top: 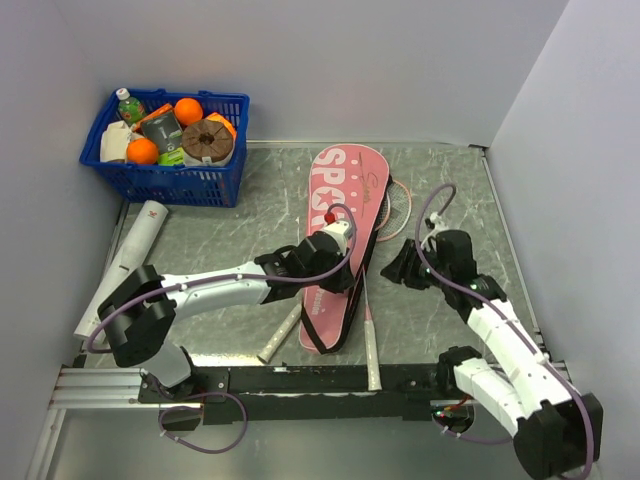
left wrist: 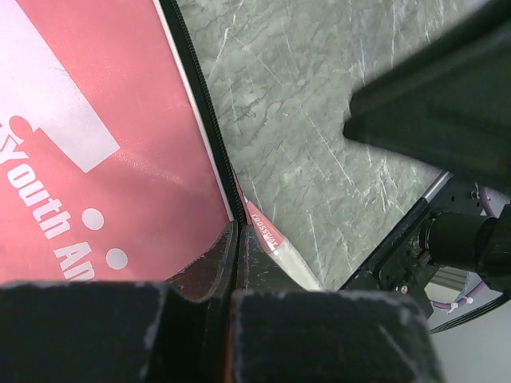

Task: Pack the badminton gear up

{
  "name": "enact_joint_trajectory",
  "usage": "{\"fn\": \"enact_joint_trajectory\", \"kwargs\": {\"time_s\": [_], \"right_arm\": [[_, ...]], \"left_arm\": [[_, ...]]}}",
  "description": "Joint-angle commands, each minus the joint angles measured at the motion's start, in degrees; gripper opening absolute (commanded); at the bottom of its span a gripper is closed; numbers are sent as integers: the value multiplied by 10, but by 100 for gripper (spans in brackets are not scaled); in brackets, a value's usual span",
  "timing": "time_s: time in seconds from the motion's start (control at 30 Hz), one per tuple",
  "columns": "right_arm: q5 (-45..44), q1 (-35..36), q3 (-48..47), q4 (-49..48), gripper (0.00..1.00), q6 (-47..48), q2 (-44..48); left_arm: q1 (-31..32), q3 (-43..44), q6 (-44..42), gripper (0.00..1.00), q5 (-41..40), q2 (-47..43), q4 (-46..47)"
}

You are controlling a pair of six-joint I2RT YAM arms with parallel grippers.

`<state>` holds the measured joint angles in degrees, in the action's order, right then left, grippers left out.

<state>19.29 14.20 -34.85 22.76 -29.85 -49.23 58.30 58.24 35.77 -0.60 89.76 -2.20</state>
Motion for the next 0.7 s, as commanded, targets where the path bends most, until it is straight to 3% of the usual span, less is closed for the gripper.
{"fn": "enact_joint_trajectory", "kwargs": {"time_s": [0.0, 0.13, 0.37, 0.67], "right_arm": [[33, 3, 38, 101, 51, 11, 43], [44, 21, 79, 120, 51, 1, 63], [2, 133, 115, 79, 52, -69, 48], [-16, 154, 148, 7, 56, -85, -18]], "left_arm": [[-1, 28, -5, 1, 0, 2, 18], [-3, 31, -4, 1, 1, 12, 18], [-2, 30, -2, 1, 1, 17, 35], [-2, 15, -1, 1, 1, 6, 37]]}}
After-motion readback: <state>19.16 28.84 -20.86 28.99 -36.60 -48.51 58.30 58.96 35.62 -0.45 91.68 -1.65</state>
